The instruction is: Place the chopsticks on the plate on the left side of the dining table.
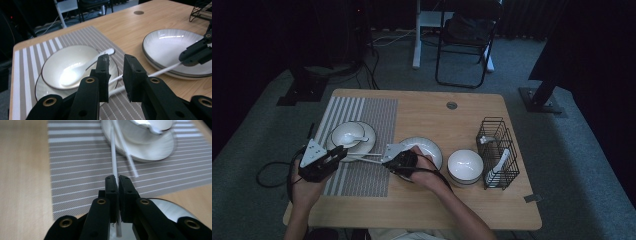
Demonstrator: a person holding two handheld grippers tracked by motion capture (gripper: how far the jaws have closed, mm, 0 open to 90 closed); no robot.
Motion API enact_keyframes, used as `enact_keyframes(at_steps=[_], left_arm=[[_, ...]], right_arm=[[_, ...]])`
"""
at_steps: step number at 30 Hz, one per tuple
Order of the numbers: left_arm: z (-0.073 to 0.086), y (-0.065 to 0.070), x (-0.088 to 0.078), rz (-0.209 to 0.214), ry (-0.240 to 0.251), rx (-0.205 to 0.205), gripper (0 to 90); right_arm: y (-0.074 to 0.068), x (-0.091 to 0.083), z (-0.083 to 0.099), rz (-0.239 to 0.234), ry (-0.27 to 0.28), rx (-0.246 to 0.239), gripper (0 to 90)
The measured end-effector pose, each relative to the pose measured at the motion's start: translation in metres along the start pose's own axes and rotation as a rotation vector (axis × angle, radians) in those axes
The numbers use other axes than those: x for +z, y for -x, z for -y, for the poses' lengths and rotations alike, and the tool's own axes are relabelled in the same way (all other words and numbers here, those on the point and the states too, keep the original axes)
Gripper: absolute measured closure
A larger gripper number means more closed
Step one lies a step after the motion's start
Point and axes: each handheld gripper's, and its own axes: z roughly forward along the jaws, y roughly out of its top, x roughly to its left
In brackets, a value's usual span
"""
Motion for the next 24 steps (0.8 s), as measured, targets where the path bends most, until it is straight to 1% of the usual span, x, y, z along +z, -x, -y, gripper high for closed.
enact_keyframes(at_steps=[1,2,5,9,12,17,21,24], left_arm=[[0.002,-0.001,0.000,-0.001,-0.002,-0.007,75.4],[0.004,-0.002,0.000,-0.002,-0.005,-0.011,75.4],[0.008,-0.004,-0.001,-0.004,-0.007,-0.026,75.4],[0.013,-0.006,-0.002,-0.013,-0.013,-0.036,75.4],[0.017,-0.007,-0.003,-0.019,-0.015,-0.048,75.3],[0.021,-0.011,-0.007,-0.033,-0.014,-0.064,75.4],[0.024,-0.015,-0.011,-0.049,-0.007,-0.082,75.3],[0.028,-0.018,-0.015,-0.061,-0.012,-0.091,75.4]], right_arm=[[0.001,0.001,0.001,0.007,0.020,0.012,87.0],[0.001,0.002,0.002,0.010,0.011,0.012,87.0],[0.002,0.004,0.006,-0.016,0.021,0.027,87.0],[0.003,0.003,0.006,-0.018,0.041,0.035,87.0],[0.001,0.001,0.004,-0.020,0.054,0.027,86.9],[0.001,-0.004,0.002,-0.015,0.077,0.029,87.0],[0.002,-0.004,0.001,-0.026,0.088,0.038,86.9],[0.001,-0.004,-0.001,-0.035,0.099,0.040,86.9]])
